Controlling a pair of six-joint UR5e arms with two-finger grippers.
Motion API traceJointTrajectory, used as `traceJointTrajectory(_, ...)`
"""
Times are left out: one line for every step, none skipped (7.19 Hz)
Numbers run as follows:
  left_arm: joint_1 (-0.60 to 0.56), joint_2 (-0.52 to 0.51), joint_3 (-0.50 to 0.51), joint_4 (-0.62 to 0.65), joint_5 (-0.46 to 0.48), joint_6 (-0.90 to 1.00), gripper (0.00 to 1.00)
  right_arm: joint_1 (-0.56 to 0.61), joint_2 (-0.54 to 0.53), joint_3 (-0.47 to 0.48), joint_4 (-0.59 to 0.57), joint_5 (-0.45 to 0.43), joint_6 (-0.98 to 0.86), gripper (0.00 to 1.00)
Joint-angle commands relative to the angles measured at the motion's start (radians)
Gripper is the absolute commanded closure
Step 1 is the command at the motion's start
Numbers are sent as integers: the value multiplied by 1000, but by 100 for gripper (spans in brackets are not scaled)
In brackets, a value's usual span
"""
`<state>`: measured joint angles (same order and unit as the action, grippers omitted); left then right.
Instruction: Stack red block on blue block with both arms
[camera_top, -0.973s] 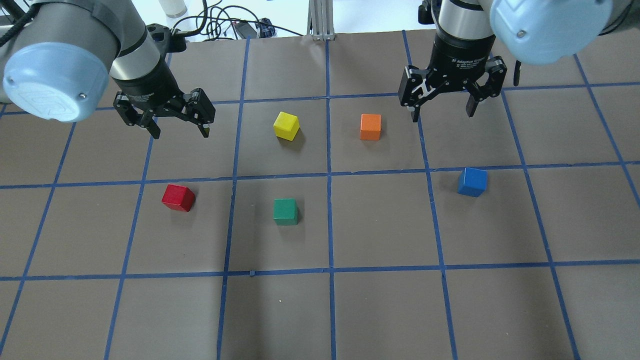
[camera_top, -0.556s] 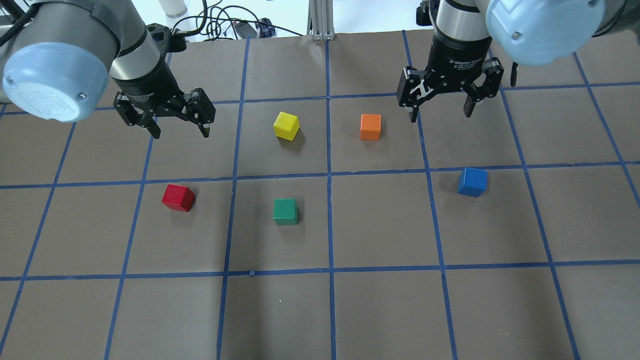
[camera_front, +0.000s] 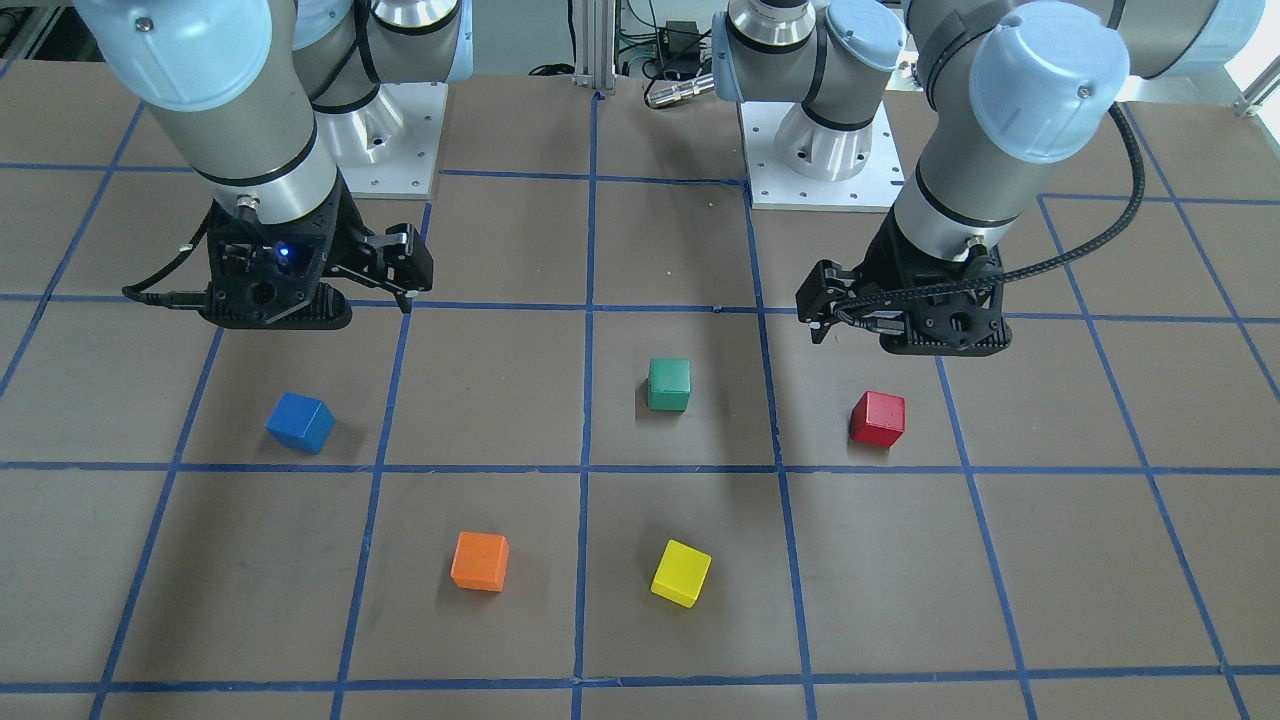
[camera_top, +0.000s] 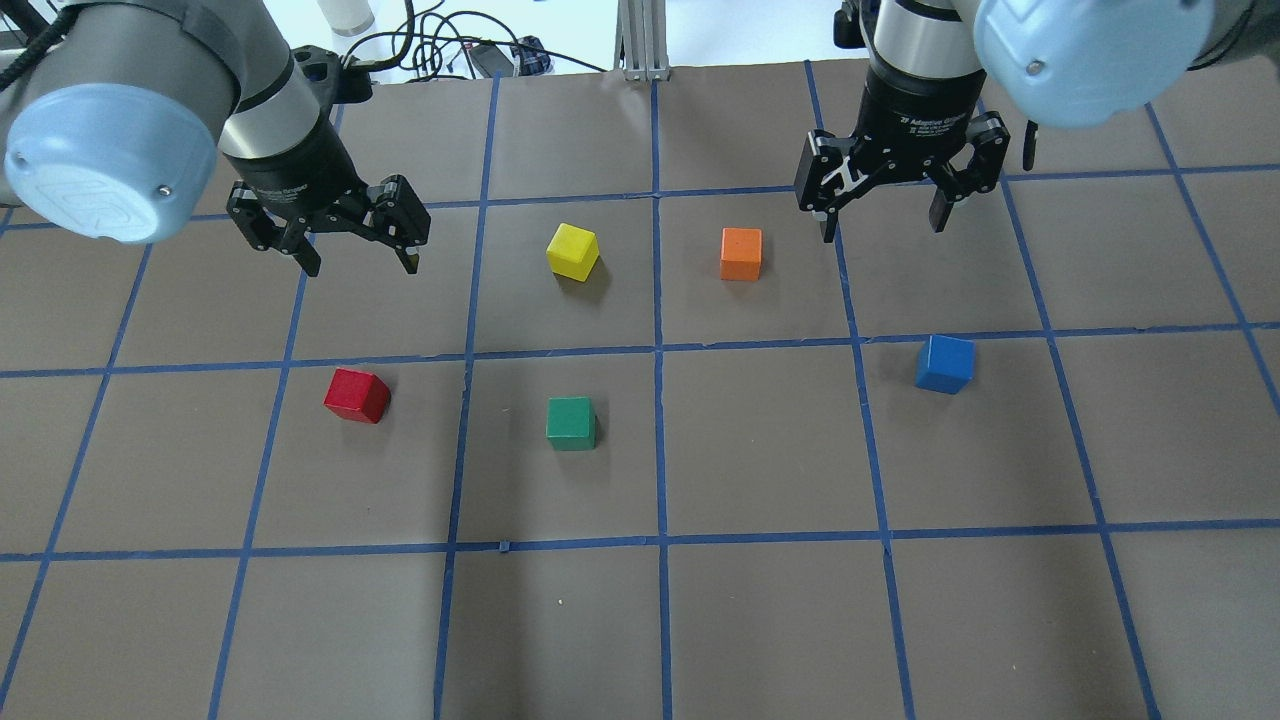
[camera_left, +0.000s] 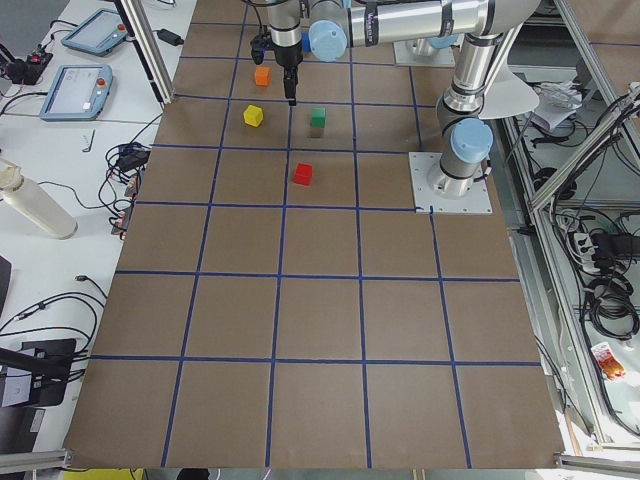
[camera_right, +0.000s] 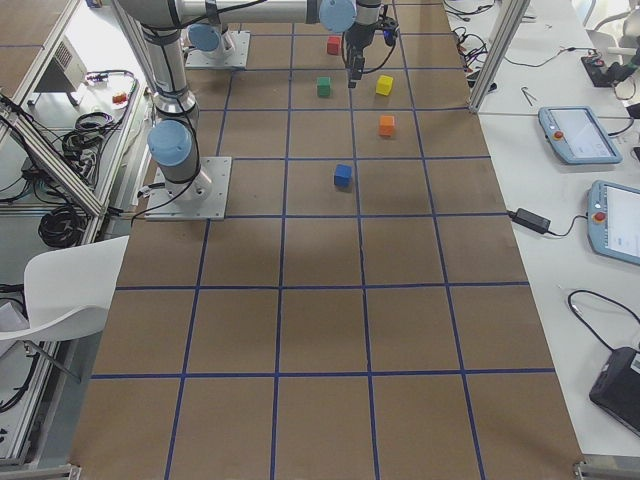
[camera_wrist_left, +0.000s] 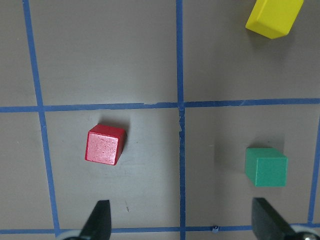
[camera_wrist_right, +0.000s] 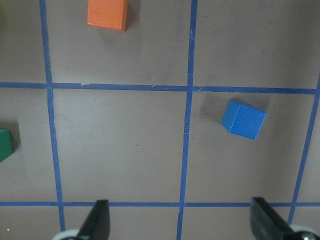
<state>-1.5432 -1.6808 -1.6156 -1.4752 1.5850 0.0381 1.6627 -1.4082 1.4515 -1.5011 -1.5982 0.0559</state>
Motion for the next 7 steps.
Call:
traceJointTrajectory(0,0,-3,-1,1,-7,0,-1,0,-5,2,1,-4,0)
traceJointTrajectory(0,0,-3,-1,1,-9,0,-1,0,-5,2,6,-2,0)
traceJointTrajectory(0,1,-4,-1,1,-9,0,-1,0,-3,2,4,-2,0)
traceJointTrajectory(0,0,-4,-1,1,-7,0,-1,-2,-6,4,9,1,0)
traceJointTrajectory(0,3,-4,-1,1,-7,0,-1,-2,-3,5,11,2,0)
traceJointTrajectory(0,1,-4,-1,1,-6,0,-1,0,-3,6,8,1,0)
traceJointTrajectory(0,1,-4,-1,1,-3,0,-1,0,-2,4,7,1,0)
